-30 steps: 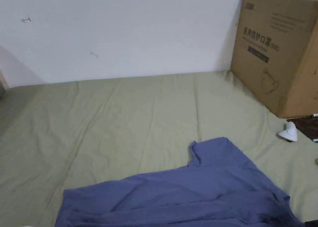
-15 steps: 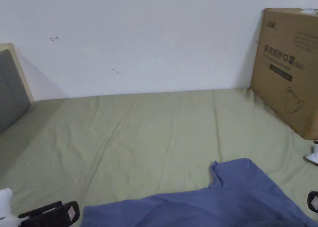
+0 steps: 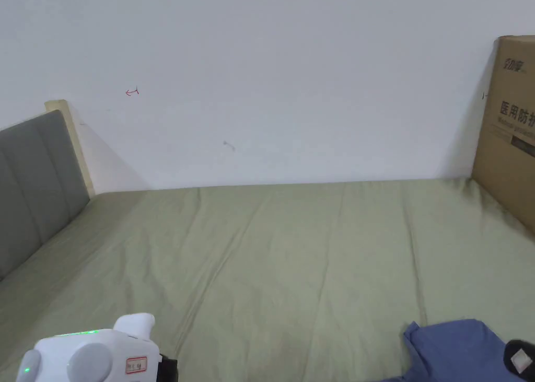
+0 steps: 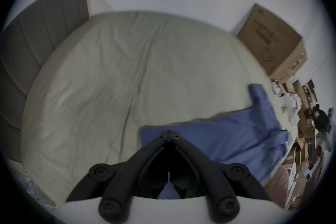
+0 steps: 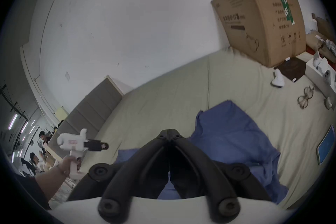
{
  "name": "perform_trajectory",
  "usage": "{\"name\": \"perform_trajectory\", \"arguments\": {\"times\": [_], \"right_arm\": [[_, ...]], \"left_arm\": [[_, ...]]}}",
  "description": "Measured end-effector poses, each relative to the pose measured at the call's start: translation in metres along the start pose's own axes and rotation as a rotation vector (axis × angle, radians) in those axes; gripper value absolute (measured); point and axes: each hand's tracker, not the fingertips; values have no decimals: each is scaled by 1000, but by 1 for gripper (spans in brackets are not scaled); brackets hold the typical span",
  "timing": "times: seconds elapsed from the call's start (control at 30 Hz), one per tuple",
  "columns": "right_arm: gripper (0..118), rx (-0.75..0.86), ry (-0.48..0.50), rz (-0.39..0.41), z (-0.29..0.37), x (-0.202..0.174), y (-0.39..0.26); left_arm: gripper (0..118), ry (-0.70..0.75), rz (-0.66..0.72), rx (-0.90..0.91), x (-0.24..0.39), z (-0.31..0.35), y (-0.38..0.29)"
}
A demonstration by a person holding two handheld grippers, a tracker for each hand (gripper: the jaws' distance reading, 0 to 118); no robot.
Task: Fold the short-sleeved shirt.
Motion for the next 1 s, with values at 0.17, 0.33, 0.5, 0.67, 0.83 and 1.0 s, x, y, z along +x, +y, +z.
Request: {"name": "perform_trajectory", "arguments": {"times": [0.17, 0.33, 0.5, 0.67, 0.83, 1.0], "right_arm": [[0, -91, -22, -27, -16, 22, -13], [0, -152, -52, -58, -33, 45, -21], [0, -153, -69, -69, -50, 67, -16], [0, -134, -117, -14, -86, 91, 21], [0, -262, -282, -24, -158, 154, 62], [118, -487, -469, 56, -228, 199, 81]], "left_arm": [[118, 64, 57, -92, -21, -54, 2], [117, 13, -32, -152, -13, -93, -17], [118, 81, -87, -80, -5, -112, -43], [100, 124, -167, -13, 10, -76, -41], [1, 6, -169, 36, 20, -33, -43], [1, 14, -184, 99, 31, -9, -31]]}}
